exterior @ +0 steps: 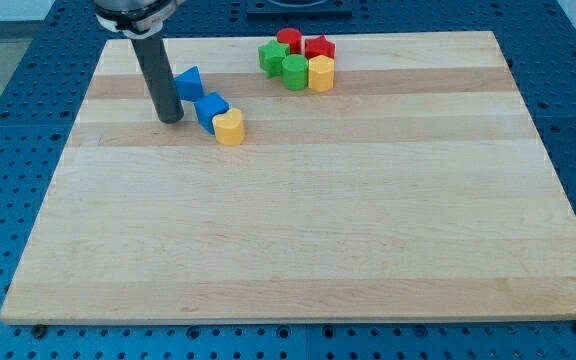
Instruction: Move the yellow heart towards the bottom right
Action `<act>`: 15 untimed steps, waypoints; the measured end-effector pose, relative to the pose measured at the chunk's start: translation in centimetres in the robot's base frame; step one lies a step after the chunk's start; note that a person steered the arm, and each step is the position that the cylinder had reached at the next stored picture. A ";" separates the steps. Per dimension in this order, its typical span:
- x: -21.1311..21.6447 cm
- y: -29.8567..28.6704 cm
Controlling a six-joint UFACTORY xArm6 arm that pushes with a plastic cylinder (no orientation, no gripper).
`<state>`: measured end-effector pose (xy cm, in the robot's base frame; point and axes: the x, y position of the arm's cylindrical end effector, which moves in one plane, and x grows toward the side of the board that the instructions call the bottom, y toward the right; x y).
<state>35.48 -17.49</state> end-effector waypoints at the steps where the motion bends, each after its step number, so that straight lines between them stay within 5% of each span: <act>1: -0.4 0.3; 4: -0.5 6.1; 6: 5.4 9.3; 12: 16.5 31.7; 15: 17.3 26.9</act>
